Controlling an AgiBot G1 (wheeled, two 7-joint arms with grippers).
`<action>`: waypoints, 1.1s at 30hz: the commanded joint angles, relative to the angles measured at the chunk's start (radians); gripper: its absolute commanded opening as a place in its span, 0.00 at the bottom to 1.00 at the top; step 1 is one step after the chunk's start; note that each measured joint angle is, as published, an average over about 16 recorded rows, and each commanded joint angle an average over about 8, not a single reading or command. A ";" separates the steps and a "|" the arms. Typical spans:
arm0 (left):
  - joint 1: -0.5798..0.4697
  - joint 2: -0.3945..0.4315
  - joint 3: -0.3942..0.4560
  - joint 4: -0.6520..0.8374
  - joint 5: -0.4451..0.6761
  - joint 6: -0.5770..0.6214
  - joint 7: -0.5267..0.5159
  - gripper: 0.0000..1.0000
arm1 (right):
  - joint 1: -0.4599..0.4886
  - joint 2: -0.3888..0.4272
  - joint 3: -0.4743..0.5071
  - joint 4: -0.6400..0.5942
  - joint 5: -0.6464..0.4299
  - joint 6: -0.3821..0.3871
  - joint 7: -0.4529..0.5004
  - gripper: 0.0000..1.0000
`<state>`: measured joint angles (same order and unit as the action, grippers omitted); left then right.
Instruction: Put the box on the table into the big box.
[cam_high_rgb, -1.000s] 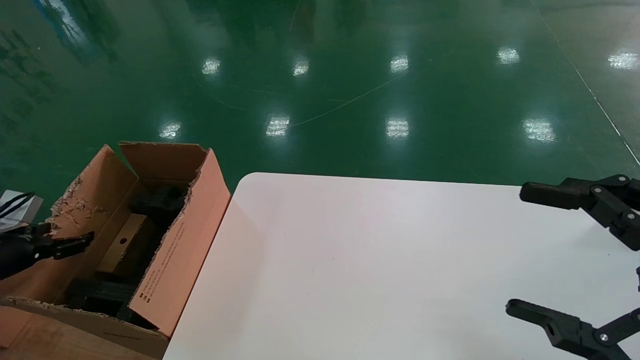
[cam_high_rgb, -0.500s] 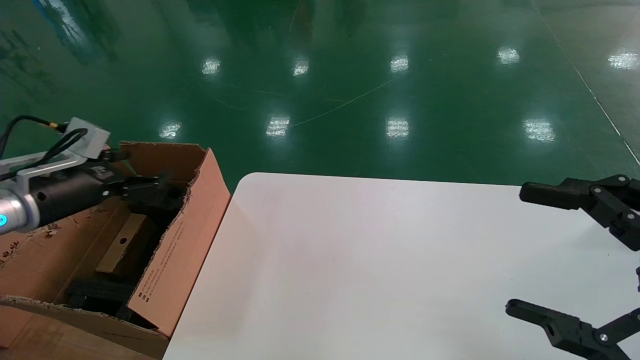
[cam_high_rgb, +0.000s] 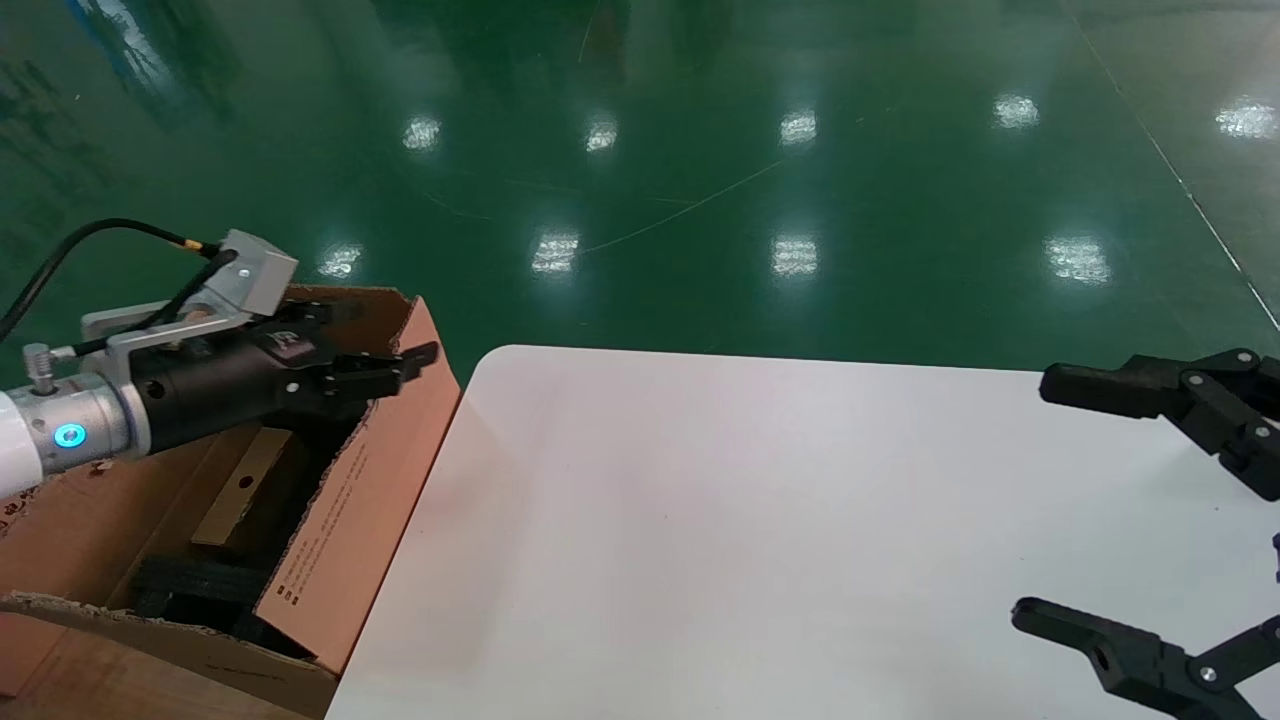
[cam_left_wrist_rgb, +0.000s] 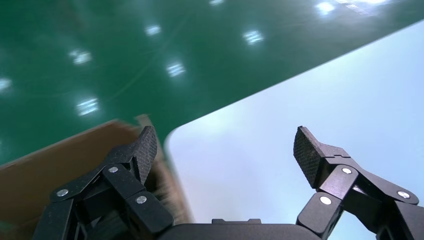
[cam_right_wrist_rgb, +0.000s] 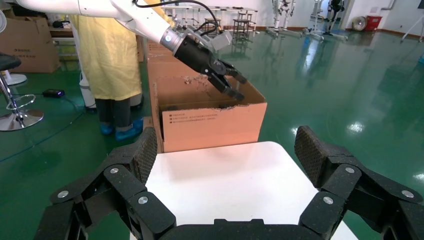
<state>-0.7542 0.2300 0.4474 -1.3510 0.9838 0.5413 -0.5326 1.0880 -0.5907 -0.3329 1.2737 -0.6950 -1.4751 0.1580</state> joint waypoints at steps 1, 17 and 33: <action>-0.011 0.013 -0.006 0.002 -0.008 0.031 0.011 1.00 | 0.000 0.000 0.000 0.000 0.000 0.000 0.000 1.00; -0.106 0.126 -0.055 0.022 -0.083 0.315 0.114 1.00 | 0.000 0.000 0.000 0.000 0.000 0.000 0.000 1.00; -0.200 0.239 -0.105 0.042 -0.158 0.597 0.216 1.00 | 0.000 0.000 -0.001 0.000 0.000 0.000 0.000 1.00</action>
<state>-0.9547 0.4685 0.3424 -1.3092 0.8253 1.1386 -0.3167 1.0883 -0.5905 -0.3338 1.2735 -0.6945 -1.4750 0.1575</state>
